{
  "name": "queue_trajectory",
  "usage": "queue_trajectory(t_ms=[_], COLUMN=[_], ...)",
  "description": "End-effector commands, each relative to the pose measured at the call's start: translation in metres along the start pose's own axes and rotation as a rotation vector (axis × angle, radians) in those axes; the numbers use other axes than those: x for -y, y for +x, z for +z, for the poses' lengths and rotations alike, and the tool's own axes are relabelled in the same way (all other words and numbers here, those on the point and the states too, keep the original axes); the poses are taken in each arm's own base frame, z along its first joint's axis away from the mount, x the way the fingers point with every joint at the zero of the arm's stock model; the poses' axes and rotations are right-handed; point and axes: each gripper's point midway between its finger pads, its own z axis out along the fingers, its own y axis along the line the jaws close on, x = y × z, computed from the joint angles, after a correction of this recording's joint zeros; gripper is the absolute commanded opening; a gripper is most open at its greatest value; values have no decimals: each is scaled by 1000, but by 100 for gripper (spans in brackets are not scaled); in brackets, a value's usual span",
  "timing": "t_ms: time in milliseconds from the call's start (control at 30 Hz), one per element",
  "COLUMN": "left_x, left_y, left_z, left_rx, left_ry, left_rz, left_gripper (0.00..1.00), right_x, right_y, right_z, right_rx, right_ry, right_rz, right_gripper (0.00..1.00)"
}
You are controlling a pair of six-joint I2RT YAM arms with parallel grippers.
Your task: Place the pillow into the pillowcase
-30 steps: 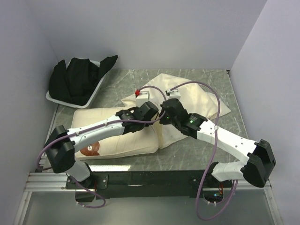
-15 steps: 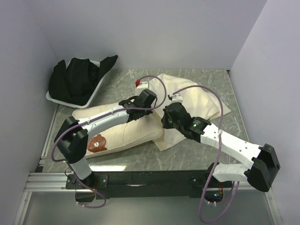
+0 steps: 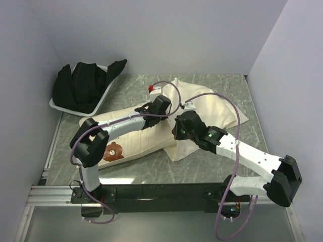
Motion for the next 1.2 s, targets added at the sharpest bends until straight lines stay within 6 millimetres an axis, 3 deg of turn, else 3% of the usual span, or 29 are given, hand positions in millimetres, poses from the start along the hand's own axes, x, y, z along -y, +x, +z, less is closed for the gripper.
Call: queue_trajectory(t_ms=[0,67,100,133,167,233,267,333,367,433,467,533,567,633,733,767,933,1167], left_x=[39,33,22,14,8,-9,-11,-31,-42,-96,-116,-175,-188,-224,-264,-278,-315,-341], left_y=[-43,-51,-41,-39,-48,-35,-44,-32,-41,-27,-32,-10,-13,2,14,27,53,47], left_z=[-16,-35,-37,-41,-54,-61,-77,-86,-102,-110,-126,-132,-144,-149,-157,-155,-154,-180], left_rx=[132,153,138,143,167,154,178,160,188,216,251,254,281,290,309,288,254,359], left_ry=[185,195,175,158,157,141,166,122,106,-86,-118,-289,-291,-377,-455,-496,-601,-728], left_rz=[-162,-210,-235,-250,-275,-291,-311,-312,-337,-387,-433,-484,-533,-562,-655,-663,-738,-821], left_gripper=[36,50,61,65,68,73,75,79,80,86,88,92,93,96,99,99,99,99], right_x=[-2,0,0,0,-2,-1,-2,-1,-1,-3,-4,-8,-10,-13,-21,-24,-30,-32], right_y=[10,13,13,14,14,13,12,11,10,7,5,2,1,-1,-4,-4,-7,2], right_z=[8,12,13,16,16,20,21,25,26,30,32,36,37,41,44,44,49,57], right_rx=[-32,-40,-40,-44,-43,-45,-44,-46,-46,-42,-41,-39,-39,-45,-53,-63,-77,-111], right_ry=[-5,4,5,7,0,10,10,20,25,31,28,23,20,12,-11,-22,-24,-39], right_rz=[1,-3,-2,-4,-5,-10,-11,-18,-22,-26,-27,-29,-32,-33,-35,-37,-52,-56], right_gripper=[0,0,0,0,0,0,0,0,0,0,0,0,0,0,0,0,0,0])
